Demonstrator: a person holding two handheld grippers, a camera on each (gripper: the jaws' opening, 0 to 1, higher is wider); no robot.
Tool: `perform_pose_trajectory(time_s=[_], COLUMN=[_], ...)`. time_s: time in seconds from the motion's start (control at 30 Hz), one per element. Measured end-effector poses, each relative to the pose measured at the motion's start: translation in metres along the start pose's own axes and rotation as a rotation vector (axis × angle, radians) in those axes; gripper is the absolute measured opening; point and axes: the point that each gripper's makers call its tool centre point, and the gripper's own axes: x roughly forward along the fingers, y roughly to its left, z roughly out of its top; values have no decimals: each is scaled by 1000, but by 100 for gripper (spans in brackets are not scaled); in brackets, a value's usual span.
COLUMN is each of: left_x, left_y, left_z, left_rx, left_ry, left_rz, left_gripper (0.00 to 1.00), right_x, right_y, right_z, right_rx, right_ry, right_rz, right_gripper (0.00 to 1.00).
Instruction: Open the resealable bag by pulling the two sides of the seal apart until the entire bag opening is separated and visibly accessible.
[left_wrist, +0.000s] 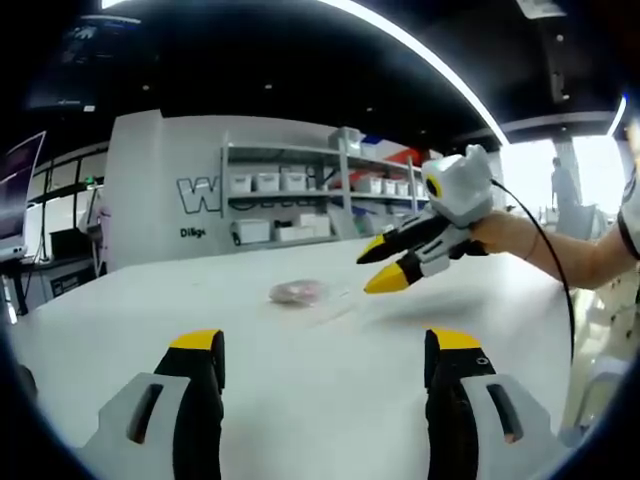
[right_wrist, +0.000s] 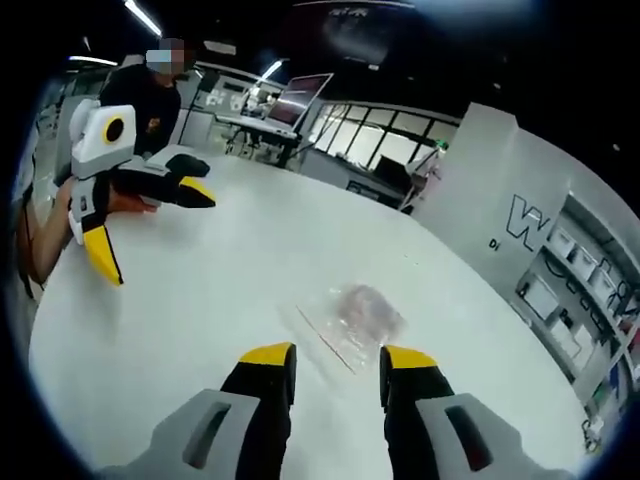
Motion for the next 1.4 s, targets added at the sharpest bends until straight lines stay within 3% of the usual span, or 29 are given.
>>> perform_pose_trajectory(time_s=[1.4], left_x=[-1], left_y=[1], left_z=[0], left_rx=[7], left_ry=[-1], left_rz=[8], left_gripper=[81], right_x=[10], right_y=[5], right_z=[0], right_rx=[-81], right_ry=[37], right_rz=[33], right_gripper=[18])
